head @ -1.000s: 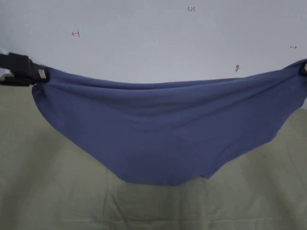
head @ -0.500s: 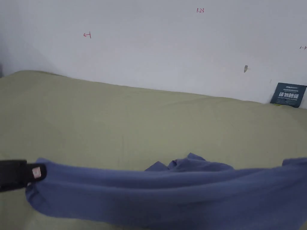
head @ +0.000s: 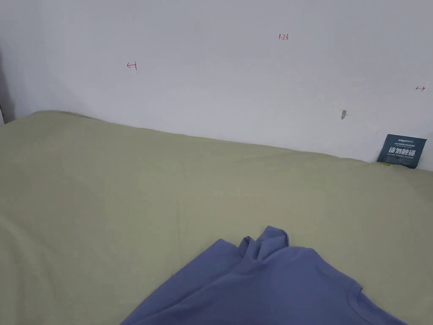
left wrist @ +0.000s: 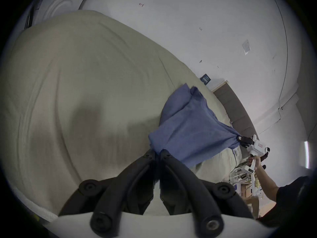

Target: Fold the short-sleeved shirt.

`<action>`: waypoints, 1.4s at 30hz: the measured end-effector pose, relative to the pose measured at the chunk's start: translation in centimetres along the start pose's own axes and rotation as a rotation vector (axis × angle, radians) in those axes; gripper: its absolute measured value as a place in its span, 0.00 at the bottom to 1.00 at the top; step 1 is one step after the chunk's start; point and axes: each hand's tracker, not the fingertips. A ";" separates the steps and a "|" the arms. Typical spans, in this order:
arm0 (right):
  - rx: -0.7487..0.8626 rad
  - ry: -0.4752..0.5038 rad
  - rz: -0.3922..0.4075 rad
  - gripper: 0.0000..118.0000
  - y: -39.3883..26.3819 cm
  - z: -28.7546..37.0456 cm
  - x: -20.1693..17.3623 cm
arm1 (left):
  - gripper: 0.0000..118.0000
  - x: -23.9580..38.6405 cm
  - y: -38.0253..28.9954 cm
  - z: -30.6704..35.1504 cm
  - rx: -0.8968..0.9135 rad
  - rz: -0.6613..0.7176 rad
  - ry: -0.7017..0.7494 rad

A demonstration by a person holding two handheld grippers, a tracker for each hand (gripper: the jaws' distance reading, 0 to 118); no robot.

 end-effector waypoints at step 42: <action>0.025 0.010 0.520 0.03 -14.6 3.9 -20.1 | 0.17 16.5 -5.3 0.3 0.086 -0.384 0.576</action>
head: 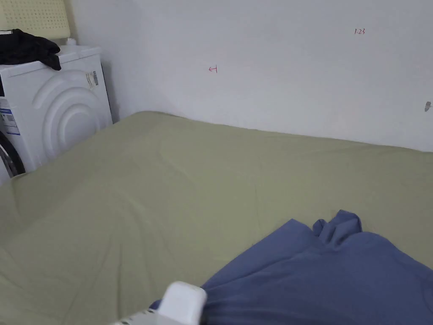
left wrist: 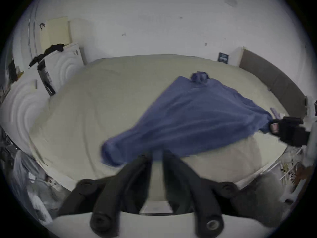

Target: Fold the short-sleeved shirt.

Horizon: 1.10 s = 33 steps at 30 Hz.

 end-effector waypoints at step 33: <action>-0.396 0.118 0.339 0.79 27.7 -30.3 14.5 | 0.02 -6.8 -0.3 -7.3 -0.166 0.160 -0.133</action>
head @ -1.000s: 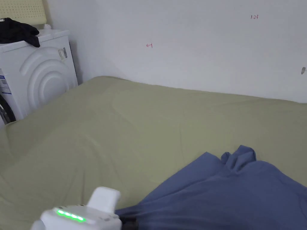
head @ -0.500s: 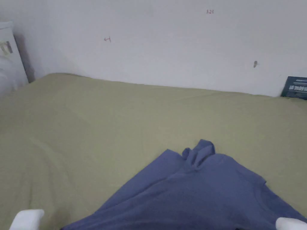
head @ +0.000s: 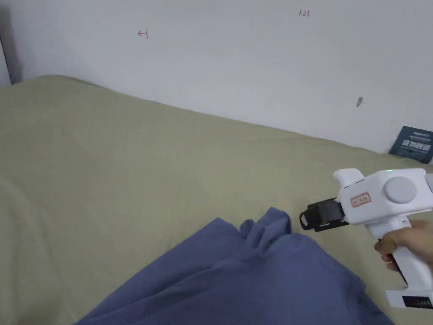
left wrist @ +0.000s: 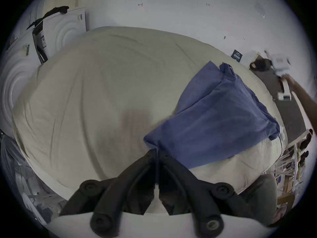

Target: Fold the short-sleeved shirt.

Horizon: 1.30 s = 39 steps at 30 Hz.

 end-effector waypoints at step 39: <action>0.543 -0.043 0.133 0.02 4.3 11.2 -1.2 | 0.02 -0.7 11.0 3.7 0.228 -0.054 -0.150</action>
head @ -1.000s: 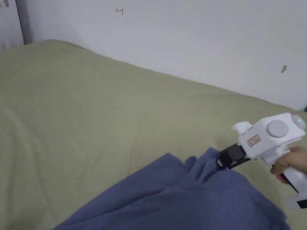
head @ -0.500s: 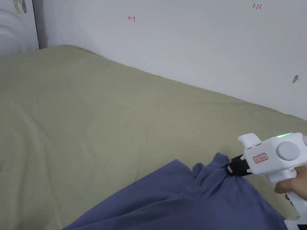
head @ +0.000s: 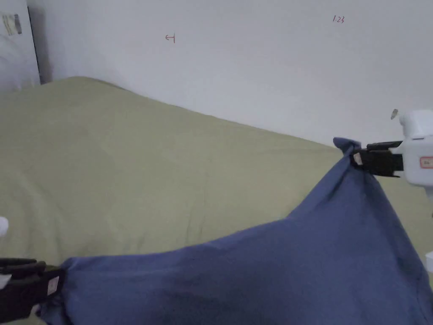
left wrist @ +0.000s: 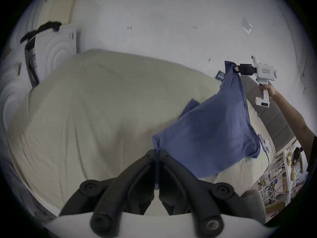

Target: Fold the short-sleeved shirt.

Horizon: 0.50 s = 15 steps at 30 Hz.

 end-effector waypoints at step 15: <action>0.269 -0.368 -0.095 0.02 15.0 9.8 9.4 | 0.02 3.3 29.0 -3.4 0.228 -0.259 0.043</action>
